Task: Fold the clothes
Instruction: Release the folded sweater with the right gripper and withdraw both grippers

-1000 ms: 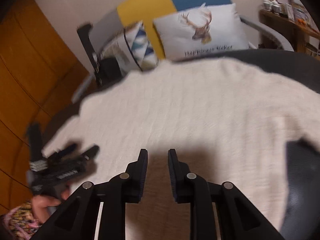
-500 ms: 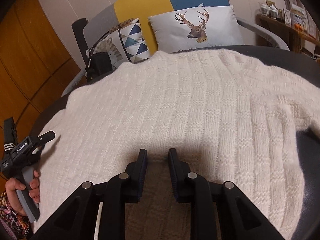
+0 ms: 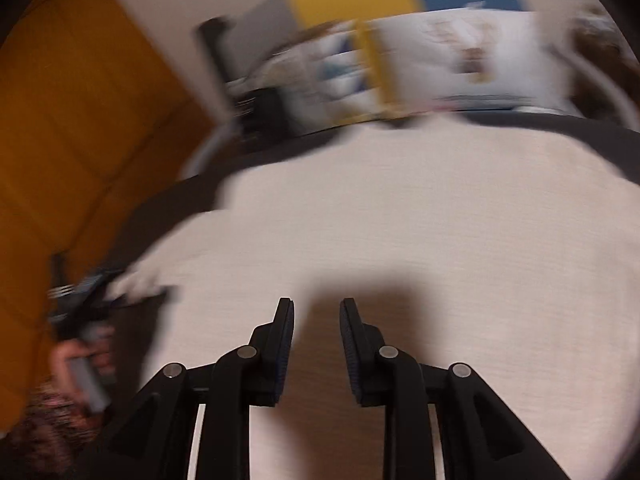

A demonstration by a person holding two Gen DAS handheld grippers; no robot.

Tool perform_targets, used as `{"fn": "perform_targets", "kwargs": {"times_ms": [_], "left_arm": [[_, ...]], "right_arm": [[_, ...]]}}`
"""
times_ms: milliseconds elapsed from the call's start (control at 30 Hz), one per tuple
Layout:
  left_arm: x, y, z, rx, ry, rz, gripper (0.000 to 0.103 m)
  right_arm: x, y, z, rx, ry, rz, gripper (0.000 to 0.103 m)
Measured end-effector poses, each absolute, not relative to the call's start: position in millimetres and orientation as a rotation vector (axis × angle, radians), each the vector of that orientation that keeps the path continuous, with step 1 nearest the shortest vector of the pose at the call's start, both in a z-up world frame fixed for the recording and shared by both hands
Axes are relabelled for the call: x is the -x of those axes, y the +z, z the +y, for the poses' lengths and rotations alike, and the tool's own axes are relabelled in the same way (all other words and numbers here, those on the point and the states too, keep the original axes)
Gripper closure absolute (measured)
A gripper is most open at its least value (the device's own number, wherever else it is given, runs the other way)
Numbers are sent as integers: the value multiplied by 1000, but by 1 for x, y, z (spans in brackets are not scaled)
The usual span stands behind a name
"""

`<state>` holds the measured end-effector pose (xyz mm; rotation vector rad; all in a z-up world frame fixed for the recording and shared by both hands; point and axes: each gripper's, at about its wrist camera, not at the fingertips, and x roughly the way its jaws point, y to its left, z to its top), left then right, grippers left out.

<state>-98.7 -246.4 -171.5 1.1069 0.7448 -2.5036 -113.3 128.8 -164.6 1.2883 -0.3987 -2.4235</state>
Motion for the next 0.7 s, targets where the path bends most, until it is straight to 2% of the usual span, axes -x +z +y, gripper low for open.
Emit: {"fn": "perform_targets", "kwargs": {"times_ms": [100, 233, 333, 500, 600, 700], "left_arm": [[106, -184, -268, -1127, -2392, 722, 0], [123, -195, -277, -1158, -2355, 524, 0], [133, -200, -281, -1178, -2392, 442, 0], [139, -203, -292, -1178, -2404, 417, 0], [136, -204, -294, -1179, -2402, 397, 0], [126, -194, -298, -1139, -2390, 456, 0]], "right_arm": [[139, -157, 71, -1255, -2299, -326, 90], [172, -167, 1, -1256, -2225, -168, 91], [182, -184, -26, -1275, -2206, -146, 91], [177, -207, -51, -1268, -2233, -14, 94], [161, -208, -66, -1193, -2295, 161, 94], [158, -202, -62, -1183, -2260, 105, 84]]}}
